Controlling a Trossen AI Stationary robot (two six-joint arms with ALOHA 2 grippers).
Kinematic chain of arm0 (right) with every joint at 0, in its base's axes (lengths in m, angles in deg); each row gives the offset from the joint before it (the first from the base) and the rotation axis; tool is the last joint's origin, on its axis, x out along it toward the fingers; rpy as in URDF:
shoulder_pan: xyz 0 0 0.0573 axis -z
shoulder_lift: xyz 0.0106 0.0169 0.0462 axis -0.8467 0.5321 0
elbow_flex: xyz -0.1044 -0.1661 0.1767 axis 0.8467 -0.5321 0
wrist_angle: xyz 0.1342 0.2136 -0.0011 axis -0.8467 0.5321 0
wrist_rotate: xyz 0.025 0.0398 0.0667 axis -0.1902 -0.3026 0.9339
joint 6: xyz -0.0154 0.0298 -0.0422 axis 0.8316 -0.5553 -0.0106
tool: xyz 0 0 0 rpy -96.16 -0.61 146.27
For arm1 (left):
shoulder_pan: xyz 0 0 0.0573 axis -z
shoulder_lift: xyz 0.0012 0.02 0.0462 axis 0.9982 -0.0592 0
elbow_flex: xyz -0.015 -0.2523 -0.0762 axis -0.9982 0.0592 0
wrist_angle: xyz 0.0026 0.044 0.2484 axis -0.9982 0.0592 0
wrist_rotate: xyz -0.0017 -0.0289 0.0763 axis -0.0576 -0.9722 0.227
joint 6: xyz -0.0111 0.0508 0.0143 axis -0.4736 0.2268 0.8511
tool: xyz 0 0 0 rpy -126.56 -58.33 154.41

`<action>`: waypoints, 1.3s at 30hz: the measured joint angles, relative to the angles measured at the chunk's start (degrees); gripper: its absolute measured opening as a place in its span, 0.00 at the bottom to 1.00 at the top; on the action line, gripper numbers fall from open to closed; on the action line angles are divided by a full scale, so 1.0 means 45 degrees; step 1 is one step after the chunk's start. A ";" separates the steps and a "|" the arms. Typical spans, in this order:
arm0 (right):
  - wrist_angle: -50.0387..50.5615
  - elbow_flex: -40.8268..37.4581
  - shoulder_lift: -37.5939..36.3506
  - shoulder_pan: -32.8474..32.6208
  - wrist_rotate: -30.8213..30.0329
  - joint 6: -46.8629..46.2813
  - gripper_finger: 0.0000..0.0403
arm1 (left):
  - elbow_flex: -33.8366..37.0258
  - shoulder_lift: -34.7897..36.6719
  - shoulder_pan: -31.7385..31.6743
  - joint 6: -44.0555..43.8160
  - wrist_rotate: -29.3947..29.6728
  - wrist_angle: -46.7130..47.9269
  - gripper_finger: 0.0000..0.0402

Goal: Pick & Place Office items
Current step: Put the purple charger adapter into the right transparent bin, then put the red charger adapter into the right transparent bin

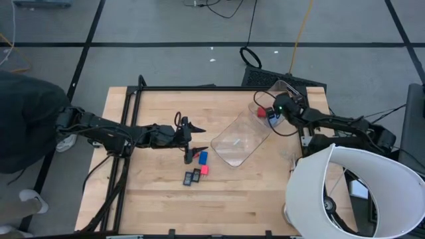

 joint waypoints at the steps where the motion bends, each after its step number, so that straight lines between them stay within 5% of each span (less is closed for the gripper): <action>1: -0.0012 -0.0052 0.0000 0.0122 -0.0008 0.0000 0.32 | 0.0000 0.0000 0.0000 -0.0002 0.0000 0.0000 0.83; 29: -0.0654 -0.0201 0.0005 0.0572 0.0084 0.0005 0.46 | 0.0010 0.0000 0.0000 0.0000 0.0000 -0.0015 0.83; 39: -0.3174 -0.0206 0.0010 0.0530 0.4939 0.0145 0.45 | 0.0010 0.0000 0.0000 0.0000 0.0001 -0.0015 0.83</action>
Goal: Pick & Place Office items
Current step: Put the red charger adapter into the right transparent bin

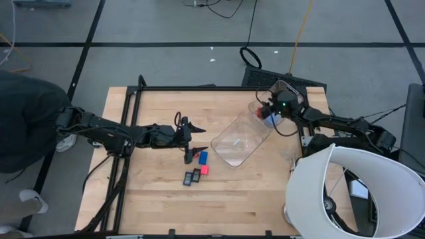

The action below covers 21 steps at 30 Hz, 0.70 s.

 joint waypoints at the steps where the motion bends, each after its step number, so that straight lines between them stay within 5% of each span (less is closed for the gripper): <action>1: -0.0214 0.0000 0.0000 -0.0008 0.0433 -0.0024 0.45 | 0.0000 0.0000 0.0000 0.0000 0.0002 0.0000 0.83; 21: -0.4287 0.0000 0.0000 -0.2857 0.4167 0.0963 0.44 | 0.0000 -0.0005 0.0000 0.0000 0.0004 -0.0005 0.83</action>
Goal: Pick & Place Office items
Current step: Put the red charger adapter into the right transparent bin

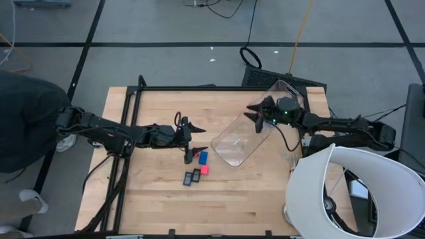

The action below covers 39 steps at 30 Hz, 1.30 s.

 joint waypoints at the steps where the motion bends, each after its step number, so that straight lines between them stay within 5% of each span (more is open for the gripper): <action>1: -0.0122 0.0000 0.0000 -0.0138 0.0194 0.0051 0.44 | 0.0000 0.0000 0.0000 0.0000 0.0000 0.0000 0.83; 21: -0.1926 0.0005 0.0611 -0.3349 0.1644 0.2726 0.44 | 0.0000 0.0000 0.0000 0.0000 0.0000 -0.0005 0.83; 28: -0.2431 0.0005 0.0947 -0.3751 0.4238 0.3025 0.43 | 0.0000 0.0000 -0.0005 0.0000 0.0000 -0.0005 0.83; 39: -0.2399 0.0005 0.0976 -0.3807 0.4214 0.2952 0.42 | 0.0000 0.0000 -0.0005 0.0000 0.0000 -0.0015 0.83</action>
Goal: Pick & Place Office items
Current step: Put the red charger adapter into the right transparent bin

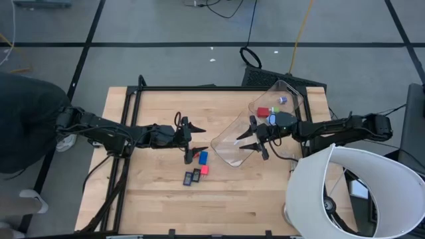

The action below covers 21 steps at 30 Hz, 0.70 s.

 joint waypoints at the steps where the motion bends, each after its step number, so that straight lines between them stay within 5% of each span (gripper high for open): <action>1: 0.0002 0.0000 0.0000 0.0000 -0.0004 0.0001 0.41 | 0.0000 0.0000 0.0005 0.0000 0.0000 0.0000 0.83; 13: -0.0003 0.0000 -0.0005 0.0005 -0.0065 0.0053 0.41 | 0.0000 -0.0005 0.0005 -0.0604 -0.0002 -0.0377 0.83; 21: 0.0012 0.0000 -0.0005 0.0015 -0.0070 0.0053 0.41 | 0.0000 -0.0005 0.0152 -0.3050 -0.1106 0.2188 0.83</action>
